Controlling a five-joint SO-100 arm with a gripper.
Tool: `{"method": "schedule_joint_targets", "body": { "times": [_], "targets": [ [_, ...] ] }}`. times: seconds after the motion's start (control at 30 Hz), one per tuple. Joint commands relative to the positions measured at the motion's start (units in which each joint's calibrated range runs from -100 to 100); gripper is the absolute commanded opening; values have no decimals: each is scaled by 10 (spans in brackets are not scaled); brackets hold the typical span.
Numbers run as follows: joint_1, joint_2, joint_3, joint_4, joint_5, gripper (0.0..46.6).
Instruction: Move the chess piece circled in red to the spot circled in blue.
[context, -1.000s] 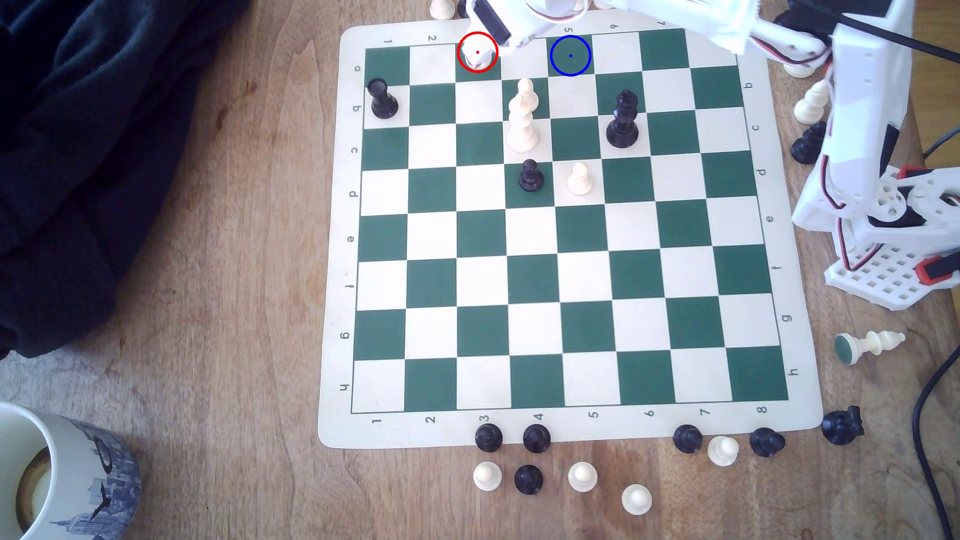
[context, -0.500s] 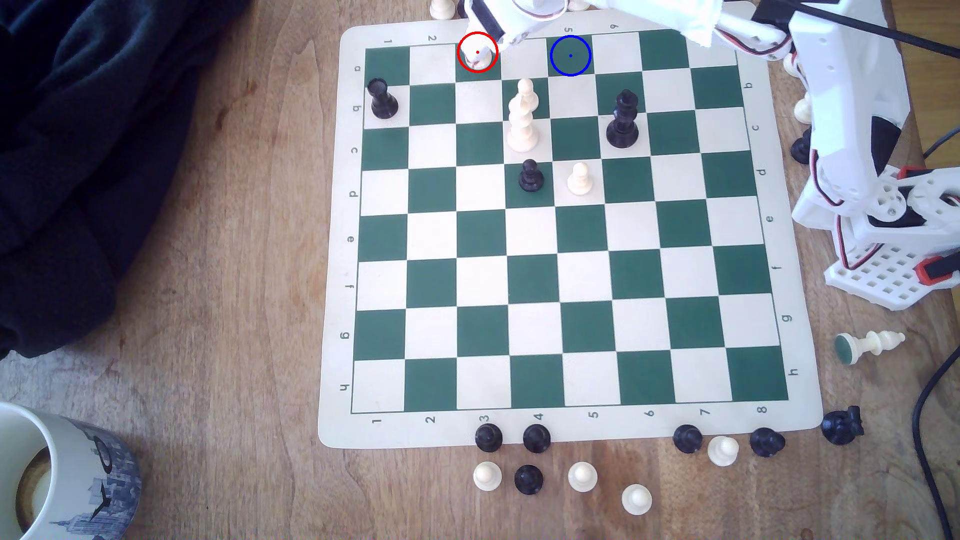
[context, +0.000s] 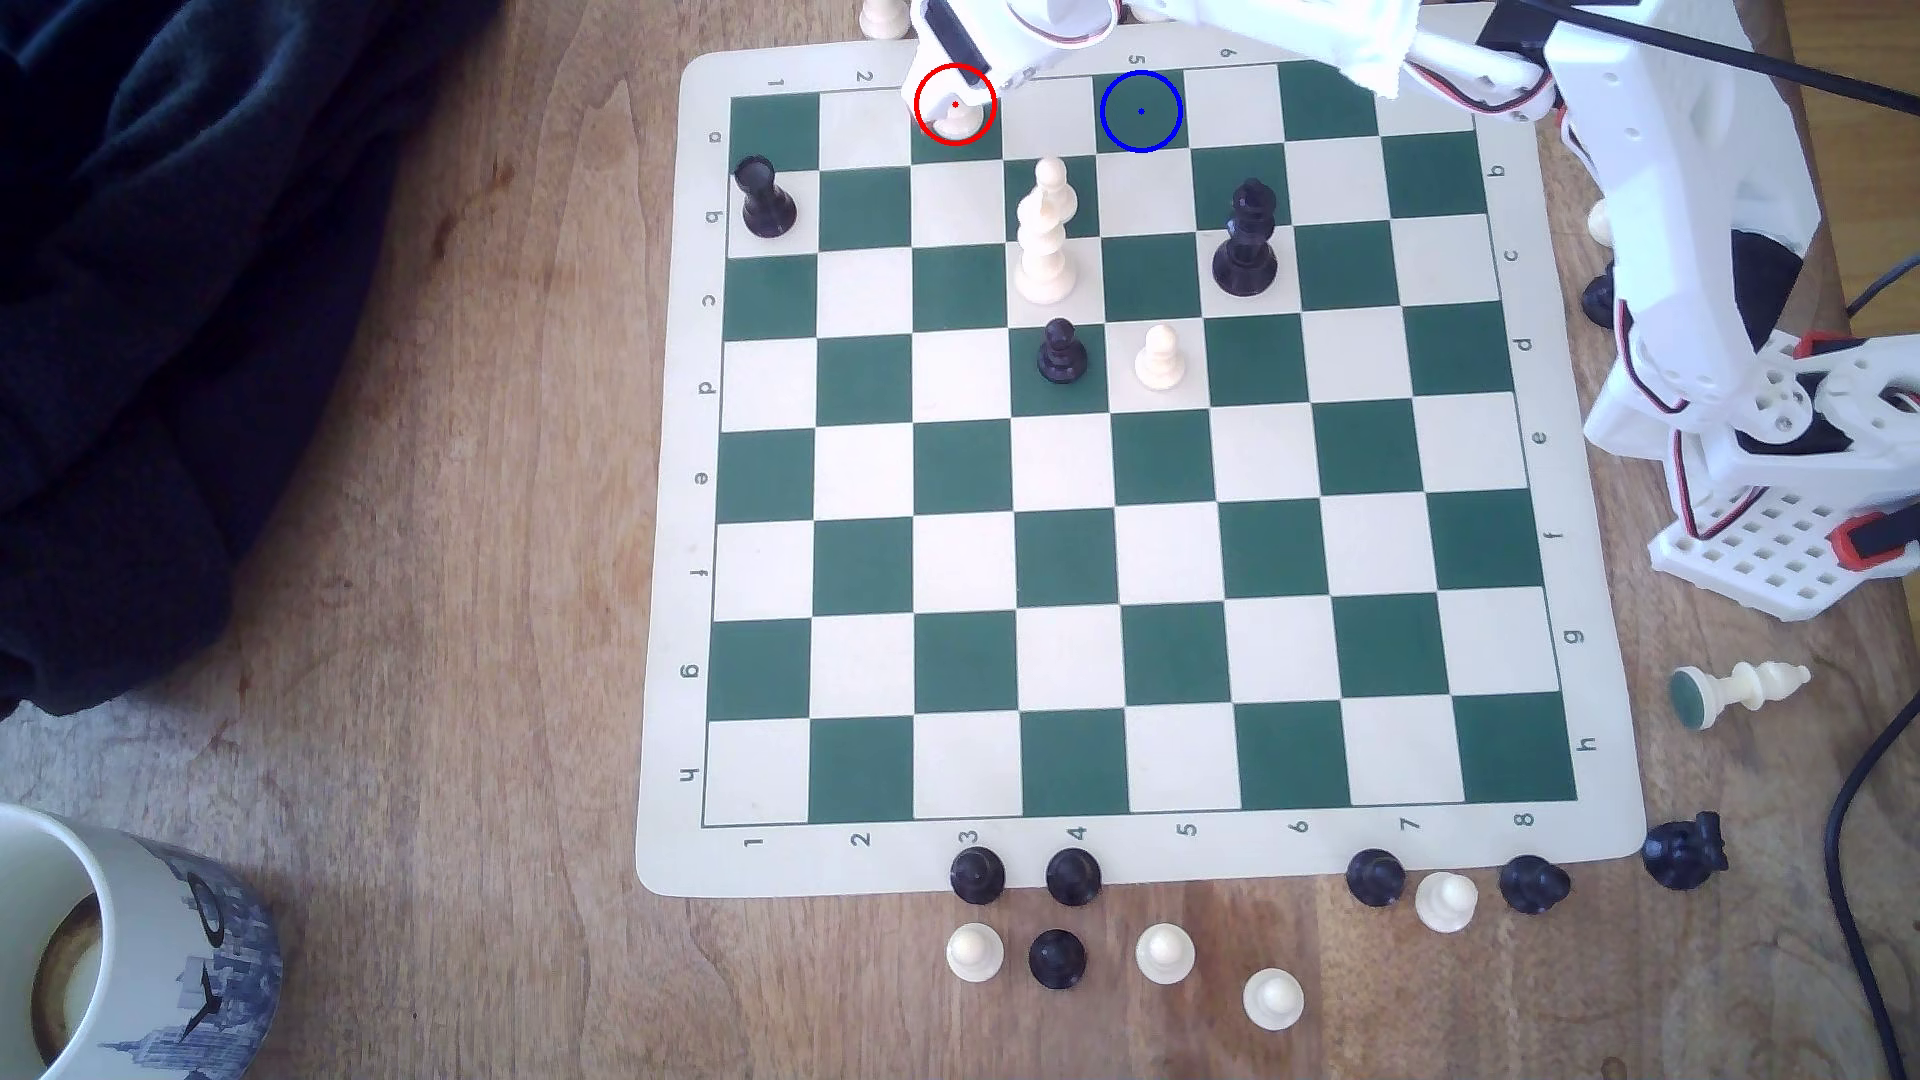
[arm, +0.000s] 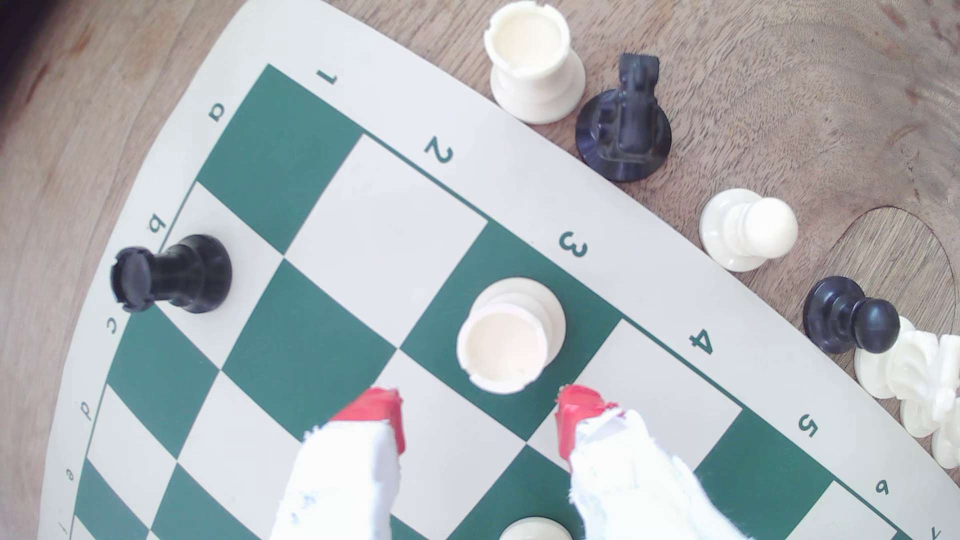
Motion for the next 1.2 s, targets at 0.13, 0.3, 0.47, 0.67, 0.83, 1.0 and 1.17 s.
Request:
{"method": "schedule_joint_targets", "body": {
  "times": [0.13, 0.3, 0.47, 0.67, 0.83, 1.0, 1.17],
  "targets": [
    [9, 1, -49, -32, 2, 166],
    [13, 5, -51, -46, 5, 166],
    [15, 8, -51, -56, 5, 165],
    [12, 5, -53, -63, 3, 163],
    [6, 6, -61, -68, 1, 162],
    [5, 8, -64, -69, 1, 160],
    [0, 9, -65, -69, 1, 132]
  ]
}}
